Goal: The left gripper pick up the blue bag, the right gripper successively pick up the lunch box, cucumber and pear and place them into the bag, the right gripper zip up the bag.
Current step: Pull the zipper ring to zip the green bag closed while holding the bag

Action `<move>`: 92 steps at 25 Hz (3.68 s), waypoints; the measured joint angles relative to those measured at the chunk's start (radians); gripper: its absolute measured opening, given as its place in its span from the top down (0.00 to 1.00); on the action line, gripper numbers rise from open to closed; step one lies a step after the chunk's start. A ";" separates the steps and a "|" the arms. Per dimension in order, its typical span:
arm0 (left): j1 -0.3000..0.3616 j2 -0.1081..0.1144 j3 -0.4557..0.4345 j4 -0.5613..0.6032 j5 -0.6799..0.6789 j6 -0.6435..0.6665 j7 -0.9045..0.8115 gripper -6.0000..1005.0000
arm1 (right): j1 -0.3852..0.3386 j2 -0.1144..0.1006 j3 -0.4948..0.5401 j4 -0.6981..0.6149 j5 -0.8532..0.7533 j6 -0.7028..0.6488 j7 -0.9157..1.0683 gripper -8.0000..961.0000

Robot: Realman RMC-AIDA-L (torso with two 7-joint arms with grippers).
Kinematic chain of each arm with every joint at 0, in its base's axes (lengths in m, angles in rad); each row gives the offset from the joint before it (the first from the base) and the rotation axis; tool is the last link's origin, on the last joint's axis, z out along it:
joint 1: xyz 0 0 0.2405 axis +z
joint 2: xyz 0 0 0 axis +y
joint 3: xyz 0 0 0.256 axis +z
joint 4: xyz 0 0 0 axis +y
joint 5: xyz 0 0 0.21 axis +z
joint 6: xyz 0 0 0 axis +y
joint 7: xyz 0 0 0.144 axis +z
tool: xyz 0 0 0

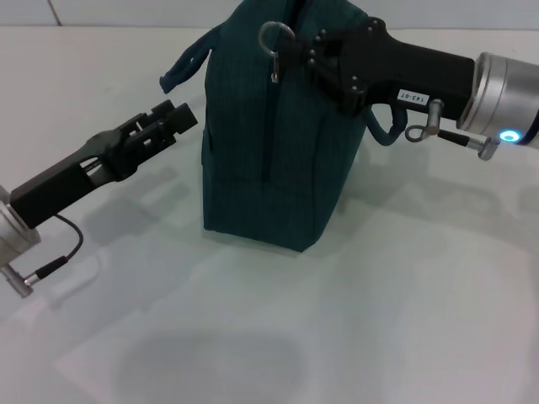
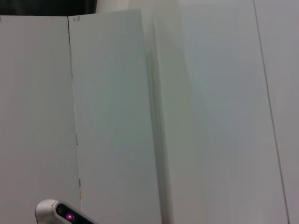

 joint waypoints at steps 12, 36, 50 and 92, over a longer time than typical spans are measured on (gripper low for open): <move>-0.050 -0.005 0.001 -0.005 0.029 -0.006 0.000 0.36 | 0.005 0.000 -0.076 0.005 0.040 0.034 -0.011 0.99; -0.119 -0.006 -0.001 -0.056 0.072 -0.062 0.016 0.59 | -0.003 0.000 -0.122 0.004 0.080 0.035 -0.017 0.99; -0.117 -0.006 0.003 -0.055 0.077 -0.022 0.077 0.89 | -0.028 0.000 -0.119 -0.006 0.126 0.023 -0.001 0.99; -0.106 -0.004 0.028 -0.055 0.102 0.013 0.178 0.94 | -0.021 -0.003 -0.112 0.013 0.183 0.090 0.227 0.99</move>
